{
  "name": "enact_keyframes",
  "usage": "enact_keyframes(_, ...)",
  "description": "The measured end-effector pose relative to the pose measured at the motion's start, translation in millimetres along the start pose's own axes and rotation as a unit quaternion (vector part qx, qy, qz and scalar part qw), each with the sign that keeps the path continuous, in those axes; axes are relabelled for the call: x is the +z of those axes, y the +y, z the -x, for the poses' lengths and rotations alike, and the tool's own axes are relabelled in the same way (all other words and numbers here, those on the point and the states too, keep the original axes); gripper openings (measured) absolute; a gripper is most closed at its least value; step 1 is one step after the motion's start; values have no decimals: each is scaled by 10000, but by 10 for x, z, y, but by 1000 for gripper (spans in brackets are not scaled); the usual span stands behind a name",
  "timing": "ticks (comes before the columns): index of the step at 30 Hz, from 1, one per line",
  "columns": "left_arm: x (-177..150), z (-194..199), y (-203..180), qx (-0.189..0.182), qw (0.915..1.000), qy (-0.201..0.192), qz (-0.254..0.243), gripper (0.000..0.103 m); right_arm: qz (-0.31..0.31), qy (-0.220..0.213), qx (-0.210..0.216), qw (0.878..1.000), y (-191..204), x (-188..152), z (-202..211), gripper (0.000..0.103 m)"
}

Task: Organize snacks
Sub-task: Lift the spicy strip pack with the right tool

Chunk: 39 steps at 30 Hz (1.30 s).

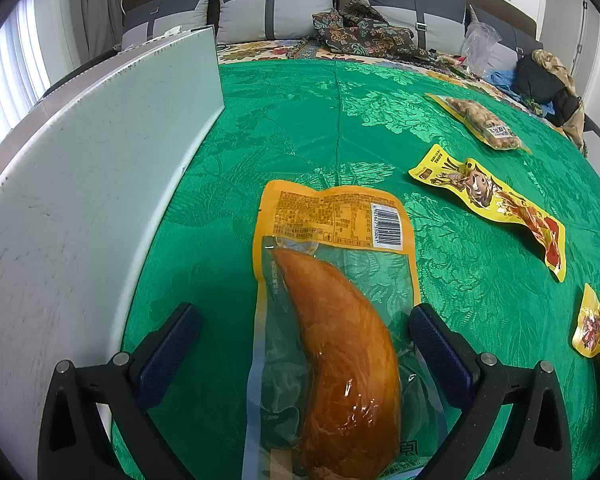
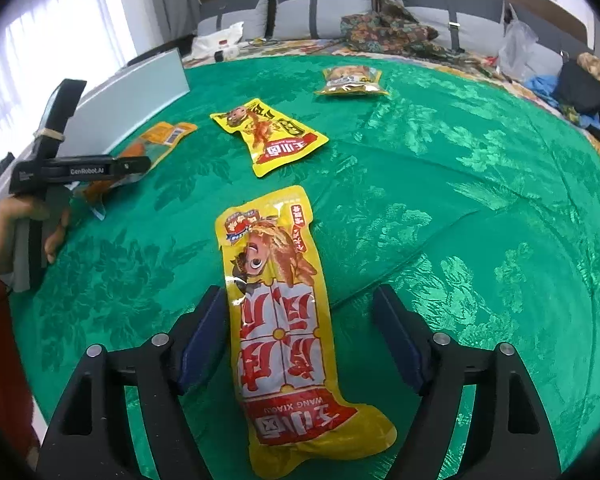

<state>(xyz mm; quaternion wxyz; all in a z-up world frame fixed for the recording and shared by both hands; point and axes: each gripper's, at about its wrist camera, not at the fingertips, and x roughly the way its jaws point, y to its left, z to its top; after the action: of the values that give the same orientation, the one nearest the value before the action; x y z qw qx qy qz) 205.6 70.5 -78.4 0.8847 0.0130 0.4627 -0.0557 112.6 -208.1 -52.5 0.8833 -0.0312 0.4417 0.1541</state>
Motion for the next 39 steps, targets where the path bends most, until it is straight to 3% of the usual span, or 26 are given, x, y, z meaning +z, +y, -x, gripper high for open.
enact_keyframes(7,4,1,2,0,10000,0,1,103,258,98,-286,9992,93,-16,-32,82)
enact_keyframes(39,1,-8,-14,33,10000,2,-2,103,218,91,-235,9994,88,-6,-37,83)
